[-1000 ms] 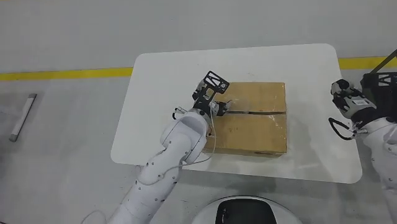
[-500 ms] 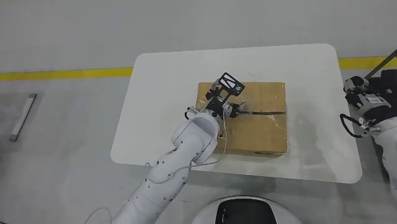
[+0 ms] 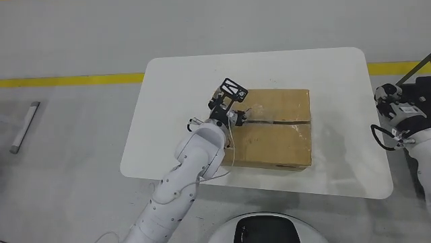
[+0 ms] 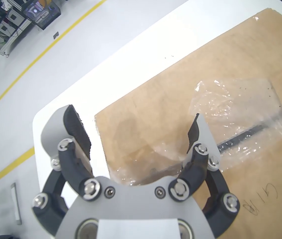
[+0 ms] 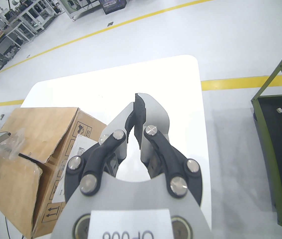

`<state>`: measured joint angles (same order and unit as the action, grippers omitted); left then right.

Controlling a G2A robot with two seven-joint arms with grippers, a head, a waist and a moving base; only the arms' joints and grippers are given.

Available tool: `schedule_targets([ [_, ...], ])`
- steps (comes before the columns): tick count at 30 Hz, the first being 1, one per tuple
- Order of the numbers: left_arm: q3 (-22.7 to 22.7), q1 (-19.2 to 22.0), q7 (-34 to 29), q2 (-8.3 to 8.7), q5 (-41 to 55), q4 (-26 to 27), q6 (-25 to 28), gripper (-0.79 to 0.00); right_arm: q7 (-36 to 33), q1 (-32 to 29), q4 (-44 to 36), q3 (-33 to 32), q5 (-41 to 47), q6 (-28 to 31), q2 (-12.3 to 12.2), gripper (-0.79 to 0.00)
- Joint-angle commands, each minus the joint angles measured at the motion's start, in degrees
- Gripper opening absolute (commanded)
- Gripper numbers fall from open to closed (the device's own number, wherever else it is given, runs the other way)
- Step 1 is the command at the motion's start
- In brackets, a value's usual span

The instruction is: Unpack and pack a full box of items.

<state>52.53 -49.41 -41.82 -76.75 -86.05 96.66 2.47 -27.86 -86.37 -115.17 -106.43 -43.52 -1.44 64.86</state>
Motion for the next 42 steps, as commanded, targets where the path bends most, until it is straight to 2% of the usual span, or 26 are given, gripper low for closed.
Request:
schedule_targets([
  [1,-0.66,-0.11,-0.2,-0.24,-0.04,-0.3,0.42,0.0,-0.01,-0.2,-0.15,-0.09,0.06,-0.05,0.0,-0.785],
  [15,-5.41,2.61,1.46,-2.59,1.12,-3.06,2.41,0.0,0.43,-2.83,-0.96,-3.64,1.74,-0.45,-0.03,-0.785],
  [33,-10.91,5.38,4.62,-6.03,3.89,-3.53,3.81,0.0,1.47,-5.44,-1.32,-7.49,4.08,-1.09,0.07,-0.785],
  [37,-10.21,5.63,4.66,-6.48,4.67,-3.28,3.38,0.0,1.52,-6.01,-1.61,-7.64,4.57,-1.12,0.12,-0.785],
  [42,-4.6,3.91,3.58,-5.67,3.7,-1.58,2.24,0.0,1.76,-5.99,-1.94,-6.83,5.38,-0.67,0.19,-0.785],
])
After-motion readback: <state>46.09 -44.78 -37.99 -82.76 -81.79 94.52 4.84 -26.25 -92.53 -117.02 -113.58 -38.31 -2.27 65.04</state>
